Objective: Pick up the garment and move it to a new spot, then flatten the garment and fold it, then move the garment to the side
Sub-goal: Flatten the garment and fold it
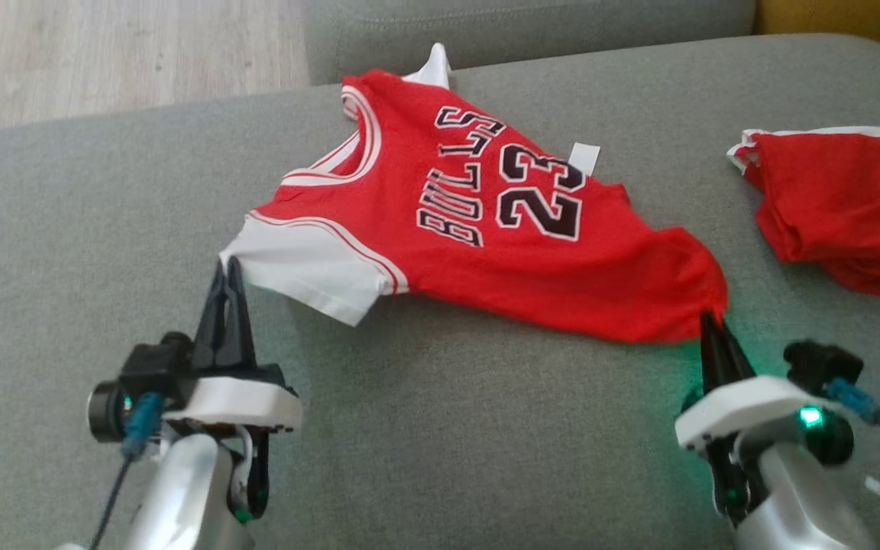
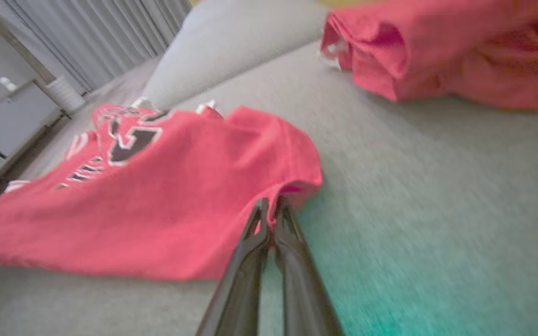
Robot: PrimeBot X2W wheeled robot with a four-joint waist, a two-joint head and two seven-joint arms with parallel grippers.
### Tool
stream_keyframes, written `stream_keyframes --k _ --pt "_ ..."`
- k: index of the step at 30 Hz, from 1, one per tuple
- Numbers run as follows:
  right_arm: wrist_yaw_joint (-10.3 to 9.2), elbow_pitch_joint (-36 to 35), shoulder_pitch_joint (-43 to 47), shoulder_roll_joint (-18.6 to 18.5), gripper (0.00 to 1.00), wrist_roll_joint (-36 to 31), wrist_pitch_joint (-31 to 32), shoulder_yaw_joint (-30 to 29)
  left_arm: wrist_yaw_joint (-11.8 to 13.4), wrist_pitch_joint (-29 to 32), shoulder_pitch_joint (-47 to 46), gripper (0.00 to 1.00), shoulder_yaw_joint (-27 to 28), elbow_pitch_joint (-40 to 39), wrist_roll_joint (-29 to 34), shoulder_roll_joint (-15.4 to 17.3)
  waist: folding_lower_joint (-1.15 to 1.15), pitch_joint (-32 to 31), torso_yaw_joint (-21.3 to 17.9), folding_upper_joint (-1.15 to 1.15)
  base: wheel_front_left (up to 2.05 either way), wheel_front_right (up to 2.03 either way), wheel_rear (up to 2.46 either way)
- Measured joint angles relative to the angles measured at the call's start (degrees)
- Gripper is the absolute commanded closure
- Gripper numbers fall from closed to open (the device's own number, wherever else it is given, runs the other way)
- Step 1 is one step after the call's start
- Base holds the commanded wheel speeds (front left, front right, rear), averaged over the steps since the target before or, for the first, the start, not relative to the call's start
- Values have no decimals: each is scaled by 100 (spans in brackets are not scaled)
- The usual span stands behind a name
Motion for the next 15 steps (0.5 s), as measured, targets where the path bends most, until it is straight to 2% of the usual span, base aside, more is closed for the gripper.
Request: stream_keyframes --k 2,7,15 --pt "0 -185 -1 -1 100 12 -1 51 -14 0 15 100 40 -94 -57 -3 0 -28 -4 0 0 0 0" --pt "0 -1261 -15 5 100 -54 4 103 -167 -14 61 100 170 -621 -321 -22 0 -191 -5 0 0 0 0" --pt "0 -2903 -418 -74 100 -272 489 68 -297 26 -162 100 315 -1639 -878 -48 0 -522 55 0 0 0 0"
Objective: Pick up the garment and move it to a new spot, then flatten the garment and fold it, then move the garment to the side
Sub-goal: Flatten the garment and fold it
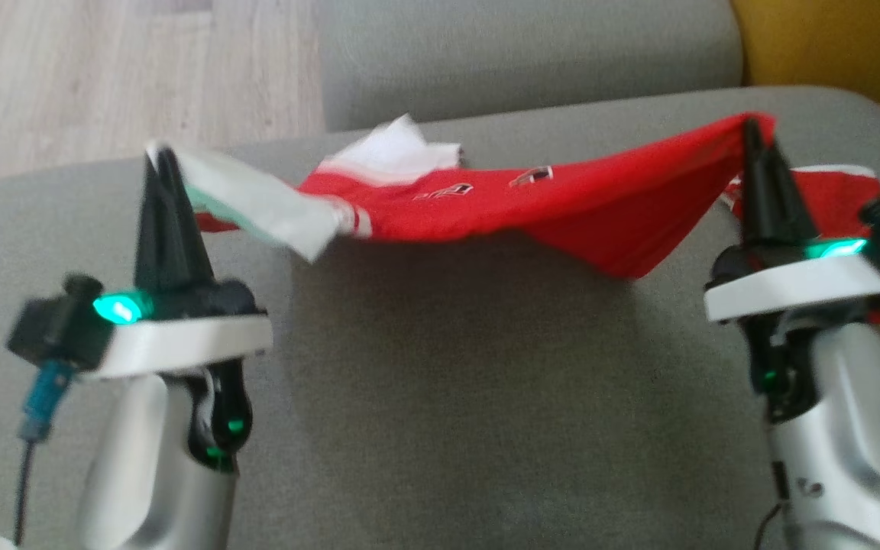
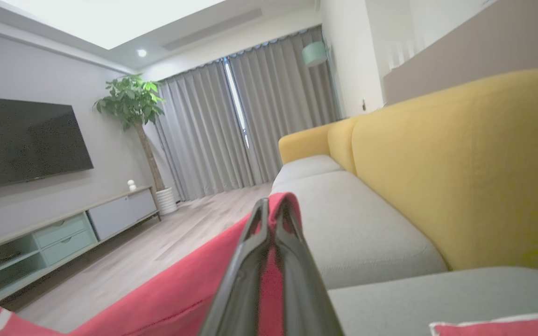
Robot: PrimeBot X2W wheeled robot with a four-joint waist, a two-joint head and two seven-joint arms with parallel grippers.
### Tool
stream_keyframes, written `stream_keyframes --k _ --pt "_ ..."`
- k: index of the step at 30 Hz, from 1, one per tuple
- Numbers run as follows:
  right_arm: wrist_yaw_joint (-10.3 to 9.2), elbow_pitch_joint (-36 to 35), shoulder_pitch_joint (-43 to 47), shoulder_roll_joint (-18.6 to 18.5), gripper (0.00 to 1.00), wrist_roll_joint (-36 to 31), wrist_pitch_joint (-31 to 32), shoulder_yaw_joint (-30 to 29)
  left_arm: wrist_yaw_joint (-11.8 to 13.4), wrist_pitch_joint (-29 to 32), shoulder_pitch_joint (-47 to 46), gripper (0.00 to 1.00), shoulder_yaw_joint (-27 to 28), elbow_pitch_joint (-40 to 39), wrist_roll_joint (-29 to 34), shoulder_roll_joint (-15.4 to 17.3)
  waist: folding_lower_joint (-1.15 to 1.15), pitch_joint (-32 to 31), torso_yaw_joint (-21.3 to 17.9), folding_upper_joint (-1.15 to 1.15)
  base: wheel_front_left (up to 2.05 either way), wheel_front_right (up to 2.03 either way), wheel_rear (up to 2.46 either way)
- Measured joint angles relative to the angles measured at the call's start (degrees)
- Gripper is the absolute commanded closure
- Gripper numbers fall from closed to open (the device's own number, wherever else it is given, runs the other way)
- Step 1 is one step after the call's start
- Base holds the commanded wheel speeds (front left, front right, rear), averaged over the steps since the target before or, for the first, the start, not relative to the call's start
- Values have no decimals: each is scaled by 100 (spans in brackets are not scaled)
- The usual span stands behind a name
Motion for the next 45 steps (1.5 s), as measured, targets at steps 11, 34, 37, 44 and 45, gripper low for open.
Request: stream_keyframes --k 11,34,37,44,45 --pt "0 -2006 -27 -378 100 93 879 -87 253 943 -296 100 199 -2637 -527 31 -1 -528 69 0 0 0 0" --pt "0 -385 -2774 -457 100 35 1715 -21 58 2019 -3740 100 493 -55 -590 951 3 797 -77 0 0 0 0" --pt "0 665 -3951 -477 100 1 1247 105 -83 1593 -4758 100 566 812 -549 1002 3 1203 -44 0 0 0 0" --pt "0 2405 -5397 -602 100 -247 -45 304 -385 765 -5959 100 547 2223 -457 979 3 1818 157 -1 0 0 0" --pt "0 2605 -5409 -611 100 -240 -170 308 -428 681 -5962 100 525 2376 -457 957 2 1853 202 0 0 0 0"
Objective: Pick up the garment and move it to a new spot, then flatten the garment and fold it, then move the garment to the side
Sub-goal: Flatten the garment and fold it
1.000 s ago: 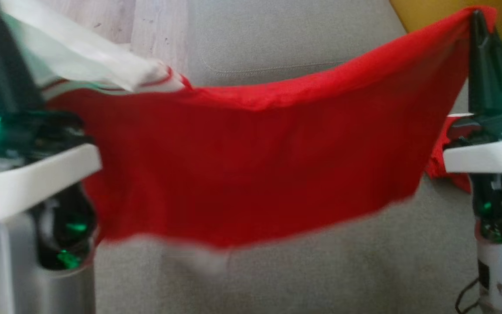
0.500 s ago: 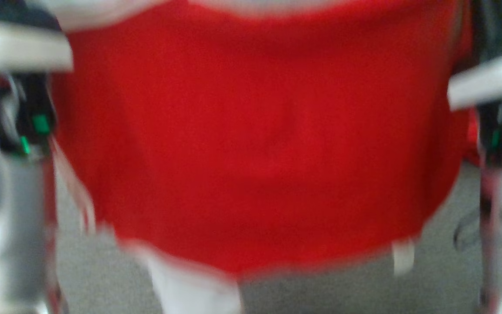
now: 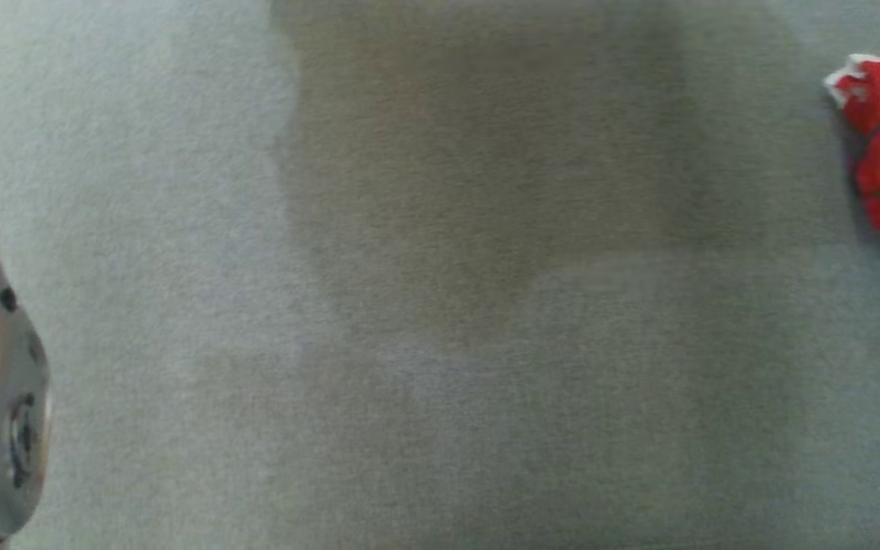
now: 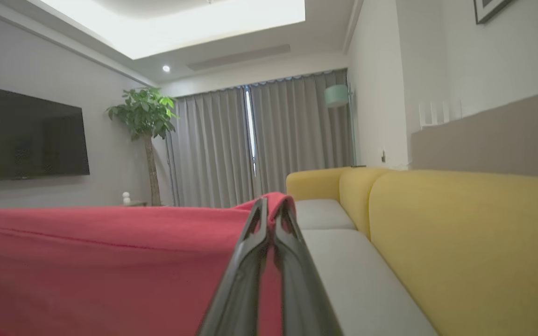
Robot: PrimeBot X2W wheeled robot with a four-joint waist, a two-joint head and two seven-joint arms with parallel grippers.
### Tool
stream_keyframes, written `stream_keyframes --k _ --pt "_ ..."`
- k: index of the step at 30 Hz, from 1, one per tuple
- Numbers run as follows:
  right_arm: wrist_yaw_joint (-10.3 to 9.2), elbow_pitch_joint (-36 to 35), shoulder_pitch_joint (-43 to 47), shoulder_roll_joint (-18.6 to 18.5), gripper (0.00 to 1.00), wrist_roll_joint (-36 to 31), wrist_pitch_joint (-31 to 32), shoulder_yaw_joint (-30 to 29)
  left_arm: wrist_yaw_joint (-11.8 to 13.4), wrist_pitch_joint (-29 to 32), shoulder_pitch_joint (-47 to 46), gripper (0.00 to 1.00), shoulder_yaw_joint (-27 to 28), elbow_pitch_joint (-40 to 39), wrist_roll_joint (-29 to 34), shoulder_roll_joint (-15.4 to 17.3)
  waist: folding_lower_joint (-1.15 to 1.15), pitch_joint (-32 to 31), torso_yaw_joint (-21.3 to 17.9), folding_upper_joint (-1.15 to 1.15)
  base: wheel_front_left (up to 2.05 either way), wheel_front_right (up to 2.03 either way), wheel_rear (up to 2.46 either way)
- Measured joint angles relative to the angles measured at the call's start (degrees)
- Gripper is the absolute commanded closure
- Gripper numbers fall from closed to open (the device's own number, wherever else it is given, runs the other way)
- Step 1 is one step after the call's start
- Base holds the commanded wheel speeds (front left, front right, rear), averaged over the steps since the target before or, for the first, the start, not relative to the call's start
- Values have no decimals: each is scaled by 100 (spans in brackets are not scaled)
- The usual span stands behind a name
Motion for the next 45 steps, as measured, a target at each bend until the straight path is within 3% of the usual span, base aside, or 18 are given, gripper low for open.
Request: stream_keyframes --k 7,15,24,30,39,45 --pt "0 1232 511 -158 100 310 -301 293 -182 -426 595 100 -324 821 11 -223 -1 106 250 0 0 0 0" --pt "0 1822 1995 -421 100 1159 508 1395 -286 -625 2622 100 -712 1294 -118 -245 -3 -243 387 0 0 0 0" --pt "0 1111 3049 -1048 100 2334 1428 2491 -330 -675 4508 100 -1346 427 -66 114 -4 -876 449 0 0 0 0" --pt "0 698 3509 -1296 100 2630 1704 2985 -263 -621 5531 100 -1567 -193 108 333 -4 -1261 420 0 0 0 0" --pt "0 -90 4654 -1720 100 3270 1957 3407 274 -266 7380 100 -1703 -1574 57 428 -4 -2002 306 1 0 0 0" --pt "0 -725 5420 -1990 100 3631 2081 3356 583 -7 8284 100 -1730 -2549 37 559 -4 -2383 279 1 0 0 0"
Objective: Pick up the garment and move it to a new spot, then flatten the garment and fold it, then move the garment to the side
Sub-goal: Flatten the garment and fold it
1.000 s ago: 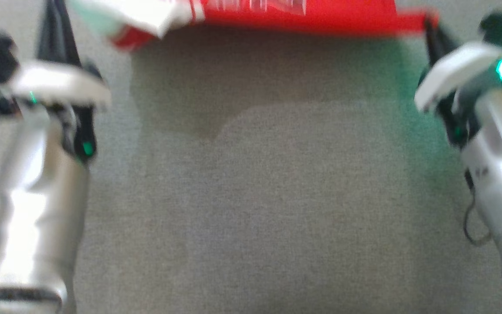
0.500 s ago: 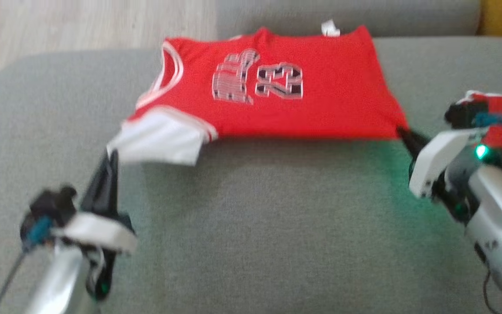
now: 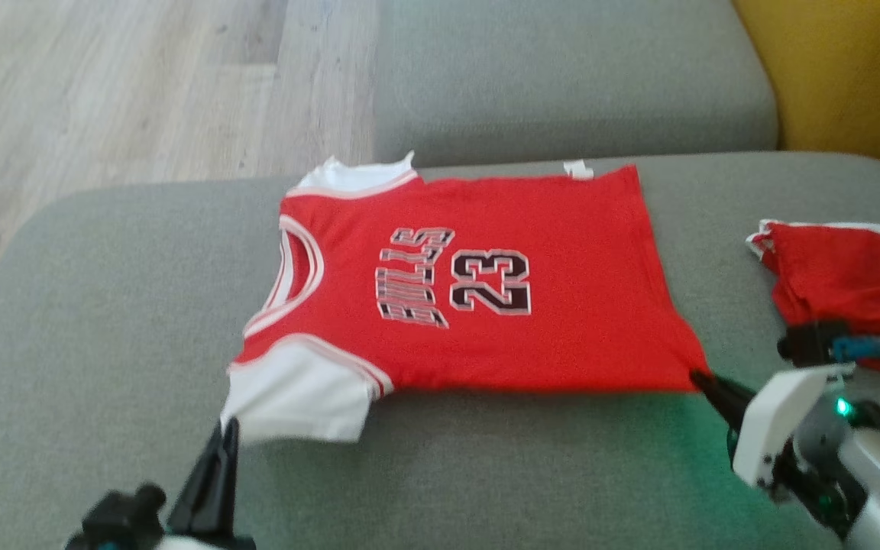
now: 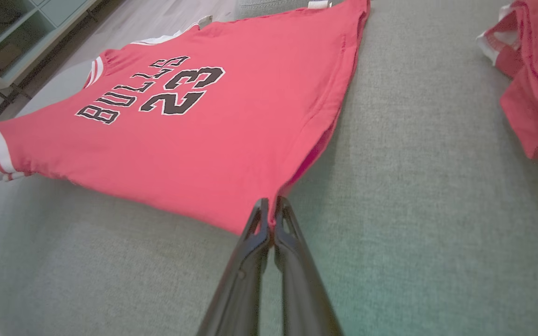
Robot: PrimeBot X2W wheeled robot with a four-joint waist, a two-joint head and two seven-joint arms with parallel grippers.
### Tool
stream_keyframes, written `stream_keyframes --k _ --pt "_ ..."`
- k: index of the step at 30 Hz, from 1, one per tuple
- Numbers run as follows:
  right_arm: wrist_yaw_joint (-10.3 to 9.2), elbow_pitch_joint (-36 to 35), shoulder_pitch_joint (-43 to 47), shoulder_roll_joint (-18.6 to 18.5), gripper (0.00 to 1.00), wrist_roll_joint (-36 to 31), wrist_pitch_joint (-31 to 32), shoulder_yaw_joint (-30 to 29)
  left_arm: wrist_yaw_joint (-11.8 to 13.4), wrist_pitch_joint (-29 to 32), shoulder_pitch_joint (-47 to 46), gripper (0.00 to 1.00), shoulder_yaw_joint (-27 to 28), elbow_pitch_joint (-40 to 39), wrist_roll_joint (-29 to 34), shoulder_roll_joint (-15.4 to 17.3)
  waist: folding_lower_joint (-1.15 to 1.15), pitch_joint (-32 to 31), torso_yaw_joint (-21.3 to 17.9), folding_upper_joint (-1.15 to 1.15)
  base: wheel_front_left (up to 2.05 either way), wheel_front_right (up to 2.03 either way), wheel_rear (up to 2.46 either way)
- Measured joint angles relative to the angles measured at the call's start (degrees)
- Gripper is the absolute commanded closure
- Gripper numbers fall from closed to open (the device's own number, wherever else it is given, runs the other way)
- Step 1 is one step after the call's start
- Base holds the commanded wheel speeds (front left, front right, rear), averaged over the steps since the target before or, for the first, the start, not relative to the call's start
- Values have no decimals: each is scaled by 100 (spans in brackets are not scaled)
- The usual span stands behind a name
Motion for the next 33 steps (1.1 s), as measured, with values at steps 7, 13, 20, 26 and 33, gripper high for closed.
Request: stream_keyframes --k 7,13,20,26,33 --pt "0 -778 947 -212 100 108 297 -401 281 346 893 100 -102 -1031 -22 180 1 -189 35 0 0 0 0" --pt "0 -1107 1181 -180 100 -109 510 -902 308 478 894 100 -110 -1191 -38 267 1 -90 50 0 0 0 0" --pt "0 -1229 1134 121 100 -559 823 -1448 242 628 319 100 -122 -979 98 449 2 168 31 0 0 0 0" --pt "0 -1215 867 396 100 -798 1131 -1727 88 838 -309 100 -123 -694 121 535 2 393 -13 0 0 0 0" --pt "0 -880 148 714 100 -1125 1479 -1953 -216 1083 -1405 100 -151 40 212 672 2 822 -95 0 0 0 0"
